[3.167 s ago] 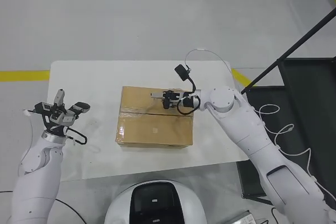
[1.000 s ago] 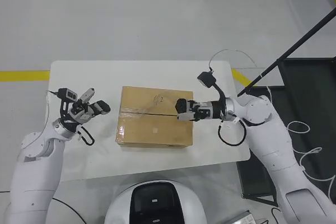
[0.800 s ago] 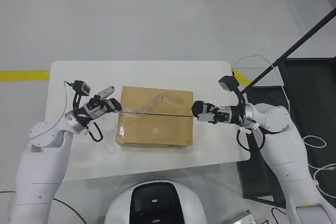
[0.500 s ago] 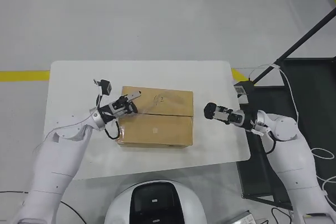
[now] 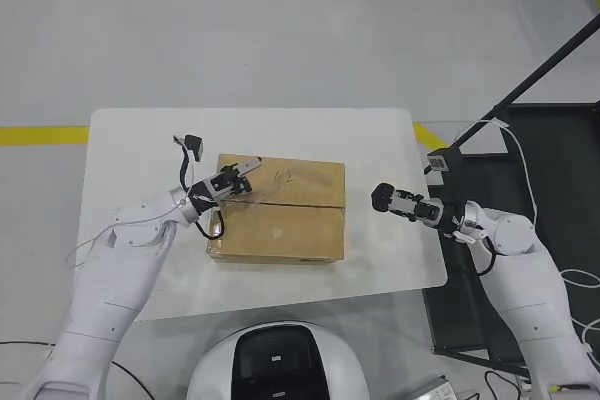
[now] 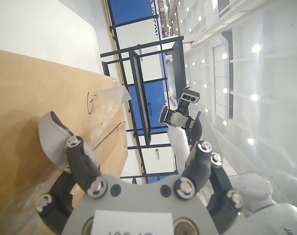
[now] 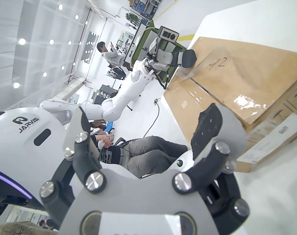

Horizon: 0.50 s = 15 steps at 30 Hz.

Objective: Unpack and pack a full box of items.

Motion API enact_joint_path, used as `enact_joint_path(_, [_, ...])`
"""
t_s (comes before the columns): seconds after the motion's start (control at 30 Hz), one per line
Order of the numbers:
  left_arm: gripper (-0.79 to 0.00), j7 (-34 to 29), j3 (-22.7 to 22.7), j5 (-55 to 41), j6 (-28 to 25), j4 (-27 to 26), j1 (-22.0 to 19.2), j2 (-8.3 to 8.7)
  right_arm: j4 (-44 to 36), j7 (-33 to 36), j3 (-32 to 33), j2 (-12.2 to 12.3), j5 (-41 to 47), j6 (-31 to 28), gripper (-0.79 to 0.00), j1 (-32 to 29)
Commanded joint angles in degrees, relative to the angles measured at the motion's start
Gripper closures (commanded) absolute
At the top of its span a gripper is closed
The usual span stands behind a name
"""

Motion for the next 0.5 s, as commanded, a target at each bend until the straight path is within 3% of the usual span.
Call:
enact_joint_path(0.0, [-0.785,-0.2,0.8,0.2,-0.9,0.3,-0.3,-0.19,0.0,-0.6,-0.2,0.2,-0.5,-0.6,-0.785,-0.3])
enact_joint_path(0.47, [-0.785,0.4,4.4,3.2,-8.1,1.2,-0.4,-1.03,0.1,-2.9,-1.2,1.6,-1.2,-2.9,-0.785,-1.5])
